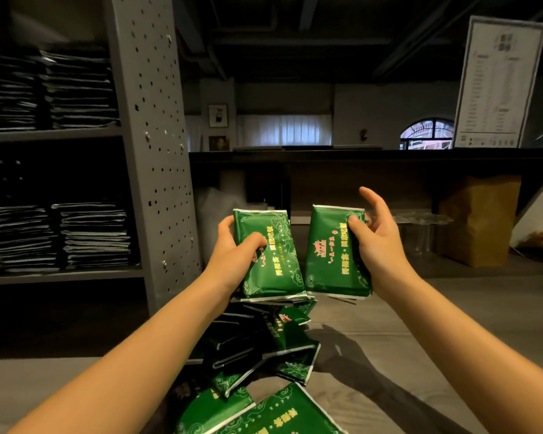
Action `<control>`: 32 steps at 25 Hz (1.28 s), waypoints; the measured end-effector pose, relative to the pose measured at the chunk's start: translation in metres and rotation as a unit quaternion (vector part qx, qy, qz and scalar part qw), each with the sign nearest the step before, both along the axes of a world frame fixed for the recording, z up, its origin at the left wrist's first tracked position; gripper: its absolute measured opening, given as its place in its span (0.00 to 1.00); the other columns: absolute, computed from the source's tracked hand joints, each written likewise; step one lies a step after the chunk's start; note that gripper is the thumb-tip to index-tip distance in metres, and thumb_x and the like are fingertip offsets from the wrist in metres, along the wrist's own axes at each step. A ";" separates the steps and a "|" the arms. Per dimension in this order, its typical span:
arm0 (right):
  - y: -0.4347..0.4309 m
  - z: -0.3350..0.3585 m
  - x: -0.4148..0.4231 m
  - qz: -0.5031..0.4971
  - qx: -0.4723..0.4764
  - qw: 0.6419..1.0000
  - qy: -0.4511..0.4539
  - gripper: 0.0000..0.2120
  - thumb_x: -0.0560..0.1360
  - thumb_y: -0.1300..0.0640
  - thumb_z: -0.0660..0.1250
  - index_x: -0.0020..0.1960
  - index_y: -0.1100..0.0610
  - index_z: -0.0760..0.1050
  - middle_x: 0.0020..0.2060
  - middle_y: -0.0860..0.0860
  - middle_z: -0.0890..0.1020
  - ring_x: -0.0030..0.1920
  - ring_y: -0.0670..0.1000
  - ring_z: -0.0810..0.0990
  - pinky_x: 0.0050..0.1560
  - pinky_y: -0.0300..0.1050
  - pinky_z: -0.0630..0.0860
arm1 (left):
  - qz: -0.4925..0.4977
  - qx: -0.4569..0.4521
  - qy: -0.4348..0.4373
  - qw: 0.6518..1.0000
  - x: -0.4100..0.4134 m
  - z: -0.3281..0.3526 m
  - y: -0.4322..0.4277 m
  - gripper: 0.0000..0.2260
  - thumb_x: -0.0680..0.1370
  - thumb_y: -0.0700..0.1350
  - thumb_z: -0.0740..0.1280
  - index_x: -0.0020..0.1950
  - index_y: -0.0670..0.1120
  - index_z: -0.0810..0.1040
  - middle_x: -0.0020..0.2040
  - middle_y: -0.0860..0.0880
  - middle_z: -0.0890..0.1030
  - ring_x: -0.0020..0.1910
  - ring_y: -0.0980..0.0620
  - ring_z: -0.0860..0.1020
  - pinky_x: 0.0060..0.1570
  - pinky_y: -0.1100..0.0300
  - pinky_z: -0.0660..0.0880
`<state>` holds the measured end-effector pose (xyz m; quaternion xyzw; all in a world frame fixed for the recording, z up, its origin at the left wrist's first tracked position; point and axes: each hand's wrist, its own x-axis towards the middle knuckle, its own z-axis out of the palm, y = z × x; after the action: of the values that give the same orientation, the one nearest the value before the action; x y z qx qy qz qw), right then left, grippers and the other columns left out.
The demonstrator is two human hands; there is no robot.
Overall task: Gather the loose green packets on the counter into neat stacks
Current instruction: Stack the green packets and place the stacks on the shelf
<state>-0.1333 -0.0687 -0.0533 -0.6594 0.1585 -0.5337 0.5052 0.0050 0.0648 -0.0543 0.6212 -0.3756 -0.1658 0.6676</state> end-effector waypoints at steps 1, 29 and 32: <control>0.000 0.006 -0.002 -0.006 0.009 1.000 -0.012 0.22 0.80 0.63 0.58 0.68 0.42 0.64 0.66 0.58 0.71 0.49 0.52 0.81 0.45 0.50 0.81 | 0.006 -0.001 -0.004 1.000 0.000 0.004 0.005 0.23 0.77 0.42 0.63 0.70 0.51 0.59 0.47 0.50 0.74 0.45 0.52 0.75 0.48 0.57 0.75; 0.184 -0.058 0.104 0.354 0.037 0.928 0.115 0.29 0.67 0.51 0.75 0.65 0.48 0.68 0.57 0.51 0.80 0.55 0.51 0.81 0.53 0.50 0.80 | -0.003 -0.053 -0.092 0.994 0.045 -0.060 0.190 0.30 0.65 0.42 0.70 0.63 0.57 0.64 0.56 0.54 0.78 0.52 0.63 0.79 0.45 0.68 0.76; 0.199 -0.067 0.120 0.347 -0.008 0.933 0.091 0.31 0.70 0.55 0.73 0.69 0.46 0.63 0.59 0.48 0.78 0.59 0.47 0.79 0.57 0.47 0.78 | -0.003 -0.066 -0.075 0.995 0.061 -0.068 0.202 0.27 0.66 0.41 0.68 0.62 0.59 0.68 0.53 0.58 0.82 0.54 0.61 0.79 0.47 0.65 0.76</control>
<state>-0.0137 0.1303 -0.1198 -0.7228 -0.0393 -0.2644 0.6373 0.0657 0.2670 -0.1228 0.5848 -0.4371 -0.0955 0.6766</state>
